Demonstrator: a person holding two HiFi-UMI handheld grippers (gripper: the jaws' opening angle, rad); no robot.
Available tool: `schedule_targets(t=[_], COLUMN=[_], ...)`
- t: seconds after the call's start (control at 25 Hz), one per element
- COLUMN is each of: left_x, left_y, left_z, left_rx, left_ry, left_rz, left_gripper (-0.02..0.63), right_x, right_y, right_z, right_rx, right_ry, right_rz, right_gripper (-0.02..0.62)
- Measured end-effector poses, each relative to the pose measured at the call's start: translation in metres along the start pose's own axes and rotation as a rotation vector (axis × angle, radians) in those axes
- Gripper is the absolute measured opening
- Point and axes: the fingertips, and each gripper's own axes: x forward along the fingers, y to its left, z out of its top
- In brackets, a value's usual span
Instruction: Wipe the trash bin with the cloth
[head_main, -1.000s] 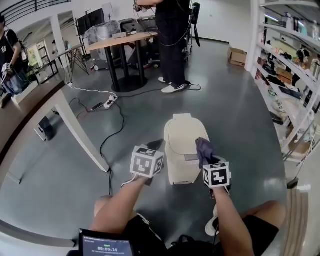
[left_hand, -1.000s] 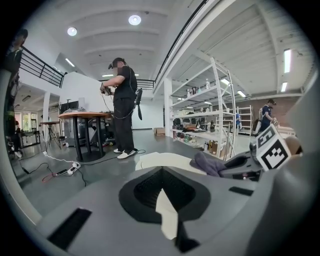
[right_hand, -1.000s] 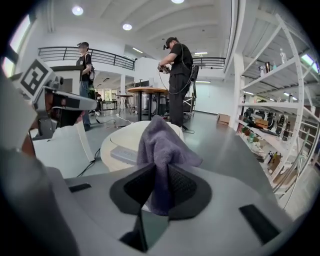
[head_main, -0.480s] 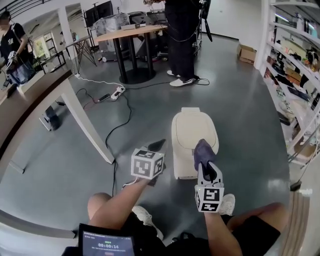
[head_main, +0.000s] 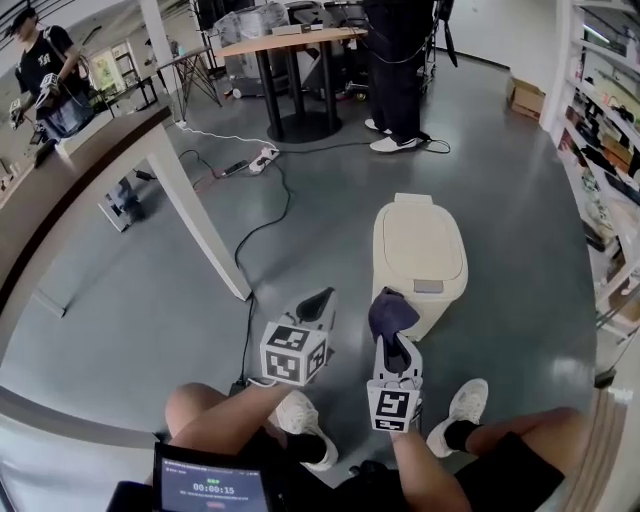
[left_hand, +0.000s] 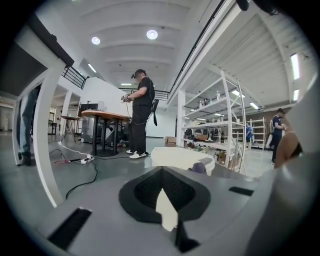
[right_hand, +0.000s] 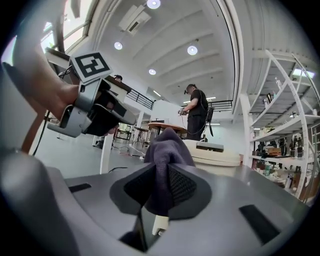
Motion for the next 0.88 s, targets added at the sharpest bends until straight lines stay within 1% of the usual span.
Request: schedule_targets(t=[0.12, 0.24, 0.4, 0.68, 0.88], left_x=[-0.001, 0.002, 0.013, 0.033, 0.052], left_y=[-0.003, -0.006, -0.012, -0.031, -0.046], left_z=[-0.01, -0.019, -0.031, -0.043, -0.052], left_rx=[0.03, 0.041, 0.053, 0.072, 0.063], left_ry=[0.026, 0.052, 0.104, 0.147, 0.167], left_rz=[-0.011, -0.017, -0.023, -0.069, -0.102], left_gripper=[0.0, 0.0, 0.0, 0.0, 0.0], right_x=[0.012, 0.019, 0.028, 0.026, 0.025], right_y=[0.01, 0.012, -0.011, -0.062, -0.094], right_z=[-0.011, -0.023, -0.031, -0.051, -0.059], right_rx=[0.013, -0.006, -0.005, 0.041, 0.043], right_ry=[0.01, 0.036, 0.065, 0.121, 0.134], right_rz=[0.021, 0.022, -0.033, -0.149, -0.2], right_gripper=[0.069, 0.069, 0.069, 0.069, 0.069])
